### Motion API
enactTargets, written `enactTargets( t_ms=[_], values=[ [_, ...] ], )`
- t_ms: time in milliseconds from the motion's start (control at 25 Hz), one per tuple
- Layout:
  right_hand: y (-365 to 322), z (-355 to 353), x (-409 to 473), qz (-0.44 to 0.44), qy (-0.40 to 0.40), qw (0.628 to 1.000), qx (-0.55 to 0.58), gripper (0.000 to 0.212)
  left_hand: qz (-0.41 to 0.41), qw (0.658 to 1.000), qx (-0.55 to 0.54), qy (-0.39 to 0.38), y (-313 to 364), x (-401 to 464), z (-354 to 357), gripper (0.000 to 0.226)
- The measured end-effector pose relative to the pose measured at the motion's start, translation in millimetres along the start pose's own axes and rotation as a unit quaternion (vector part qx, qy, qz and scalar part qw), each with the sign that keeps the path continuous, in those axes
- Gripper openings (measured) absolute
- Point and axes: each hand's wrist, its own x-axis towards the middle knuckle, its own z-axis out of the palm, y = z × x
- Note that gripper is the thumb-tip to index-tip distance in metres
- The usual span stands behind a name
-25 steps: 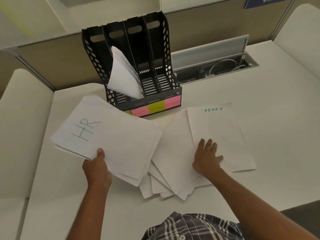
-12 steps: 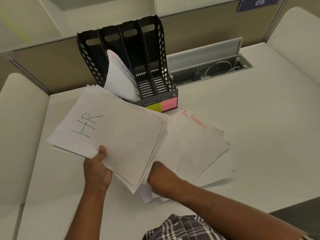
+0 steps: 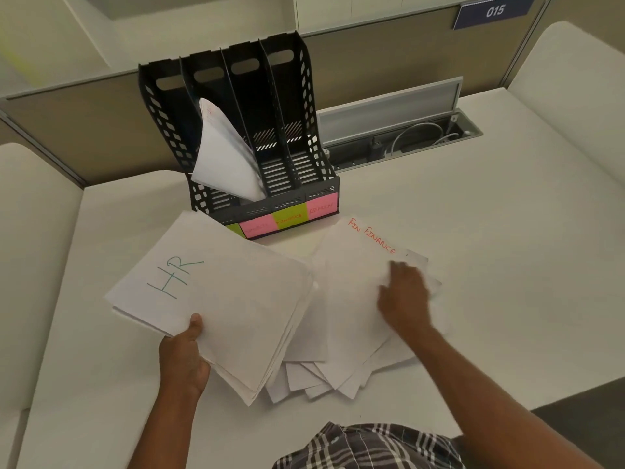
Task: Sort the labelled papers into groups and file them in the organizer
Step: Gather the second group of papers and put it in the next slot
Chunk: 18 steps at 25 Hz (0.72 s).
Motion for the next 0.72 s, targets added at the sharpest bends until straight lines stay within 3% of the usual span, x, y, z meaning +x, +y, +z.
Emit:
enactTargets(
  t_ms=[80, 160, 240, 400, 520, 640, 720],
  values=[
    [27, -13, 8, 0.124, -0.016, 0.990, -0.059, 0.064, 0.002, 1.000, 0.028, -0.004, -6, -1, 3, 0.033],
    [35, -17, 14, 0.160, -0.028, 0.985, -0.052, 0.055, -0.005, 0.999, 0.043, -0.011, -11, -2, 8, 0.028],
    [34, -20, 21, 0.133, 0.012, 0.991, -0.023, 0.046, -0.012, 0.998, 0.054, -0.018, -15, -1, 13, 0.025],
    [-5, -18, 8, -0.057, 0.115, 0.980, 0.152, 0.026, -0.025, 0.996, 0.076, -0.031, -26, 2, 15, 0.029],
    [-40, 4, -15, -0.182, 0.108, 0.959, 0.188, 0.019, -0.038, 0.994, 0.092, -0.033, -36, 2, 15, 0.030],
    [-47, 19, -17, -0.149, 0.048, 0.960, 0.233, 0.024, -0.046, 0.993, 0.104, -0.038, -41, 1, 15, 0.028],
    [-35, 15, -6, -0.059, 0.088, 0.960, 0.261, 0.030, -0.045, 0.993, 0.106, -0.035, -41, 2, 13, 0.027]
  ],
)
